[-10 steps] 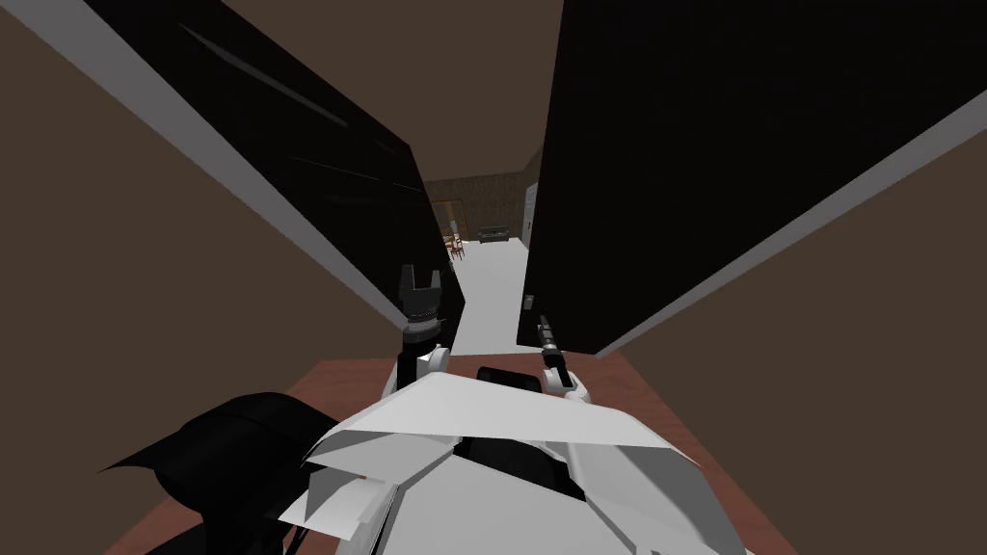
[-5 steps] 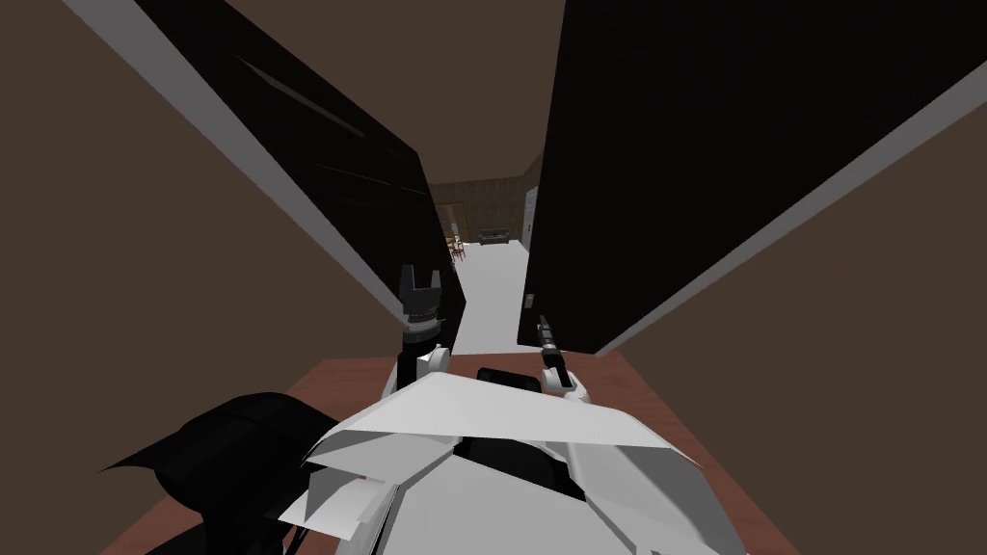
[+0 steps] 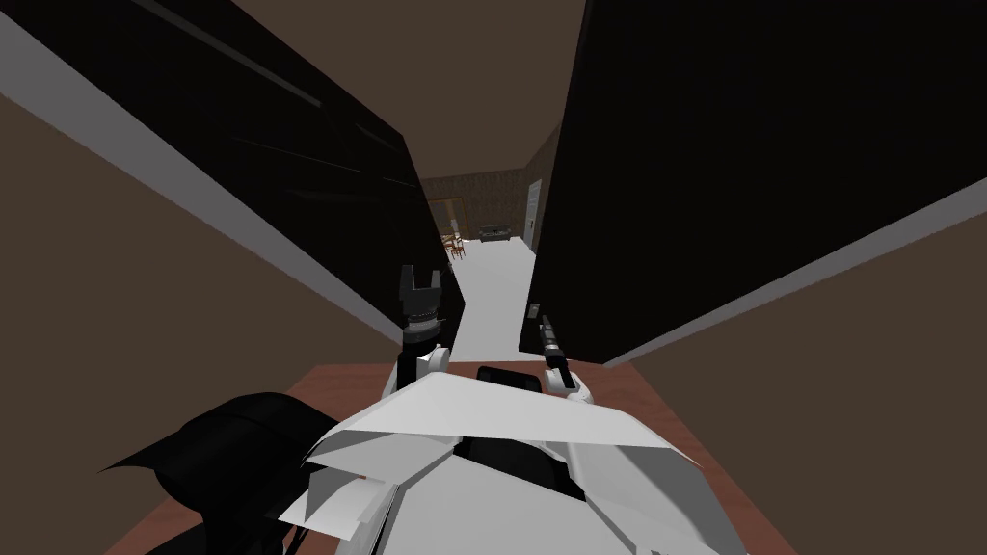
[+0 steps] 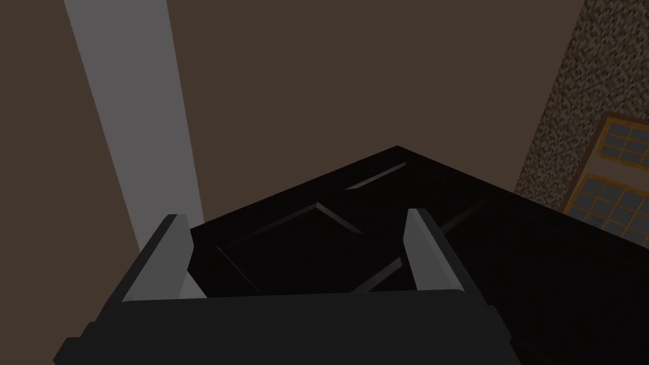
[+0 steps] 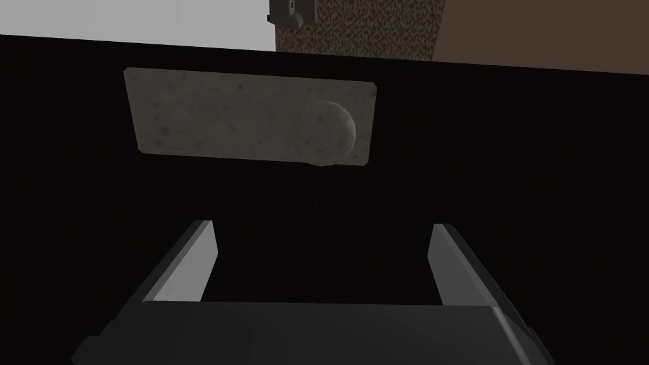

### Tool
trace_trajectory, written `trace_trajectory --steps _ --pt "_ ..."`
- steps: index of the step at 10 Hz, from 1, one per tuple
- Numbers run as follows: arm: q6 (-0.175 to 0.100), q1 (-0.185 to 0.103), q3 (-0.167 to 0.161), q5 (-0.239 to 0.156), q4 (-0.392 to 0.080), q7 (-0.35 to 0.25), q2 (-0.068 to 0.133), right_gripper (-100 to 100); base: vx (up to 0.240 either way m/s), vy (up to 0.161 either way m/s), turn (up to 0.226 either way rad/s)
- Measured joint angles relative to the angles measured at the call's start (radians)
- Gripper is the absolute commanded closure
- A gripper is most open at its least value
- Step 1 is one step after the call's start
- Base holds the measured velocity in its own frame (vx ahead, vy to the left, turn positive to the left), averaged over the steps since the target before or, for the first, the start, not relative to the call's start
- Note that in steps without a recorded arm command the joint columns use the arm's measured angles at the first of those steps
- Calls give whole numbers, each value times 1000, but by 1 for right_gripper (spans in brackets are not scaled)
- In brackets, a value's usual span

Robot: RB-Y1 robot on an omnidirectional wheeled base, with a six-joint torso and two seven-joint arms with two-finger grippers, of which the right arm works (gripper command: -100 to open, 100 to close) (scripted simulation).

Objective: Push the door open

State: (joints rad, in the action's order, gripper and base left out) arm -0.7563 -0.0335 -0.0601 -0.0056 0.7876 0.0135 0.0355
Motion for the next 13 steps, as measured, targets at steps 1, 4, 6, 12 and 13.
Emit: trace_trajectory --steps 1,4,6,12,13 --pt "-3 0 2 -1 -2 1 -2 -100 189 15 20" --pt "-13 -4 8 -4 -13 3 -19 -100 168 18 20" --pt "-15 -4 8 -3 -12 3 -20 100 -28 -3 2" --pt "-9 -2 10 -5 -21 5 -19 100 35 9 -8" --pt "-5 3 12 -6 -19 5 -15 100 154 45 -34"
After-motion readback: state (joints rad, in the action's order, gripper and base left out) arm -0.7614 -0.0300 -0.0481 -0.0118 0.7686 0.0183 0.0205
